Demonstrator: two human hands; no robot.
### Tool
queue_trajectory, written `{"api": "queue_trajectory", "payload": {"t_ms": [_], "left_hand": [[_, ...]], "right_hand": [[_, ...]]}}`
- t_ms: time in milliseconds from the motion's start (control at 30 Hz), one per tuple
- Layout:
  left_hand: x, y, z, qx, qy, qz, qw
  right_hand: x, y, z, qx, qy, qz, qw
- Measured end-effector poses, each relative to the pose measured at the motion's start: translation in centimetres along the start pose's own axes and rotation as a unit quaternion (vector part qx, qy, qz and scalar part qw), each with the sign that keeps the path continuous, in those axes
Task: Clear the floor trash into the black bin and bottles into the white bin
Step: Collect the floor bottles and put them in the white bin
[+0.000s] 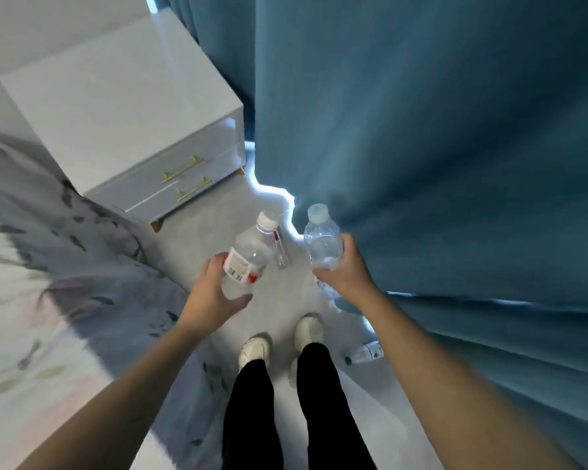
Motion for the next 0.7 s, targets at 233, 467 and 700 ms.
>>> {"api": "queue_trajectory", "payload": {"t_ms": [233,467,700], "left_hand": [[14.9,8.8,-8.0,0.006,0.08,0.074,0.994],[26.9,16.8,-4.9,-0.07,0.141,0.189,0.969],[34.8,30.0,3.1,-0.169,0.154,0.291,0.929]], "right_hand": [[-5.9,14.7,-16.2,0.107,-0.128,0.016,0.986],[-2.2,24.4,-27.2,0.2,-0.242,0.004,0.95],[8.5,36.8,-35.2,0.295,-0.265,0.005,0.918]]}}
Point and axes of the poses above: each hand's wrist, its own y-axis away from the middle knuckle, its own z-axis out of the palm, x = y × z, the point moved 4 cm from there along -y, towards the middle knuckle, and after that the axes turned 14 degrees about x, right-handed, at the moved point
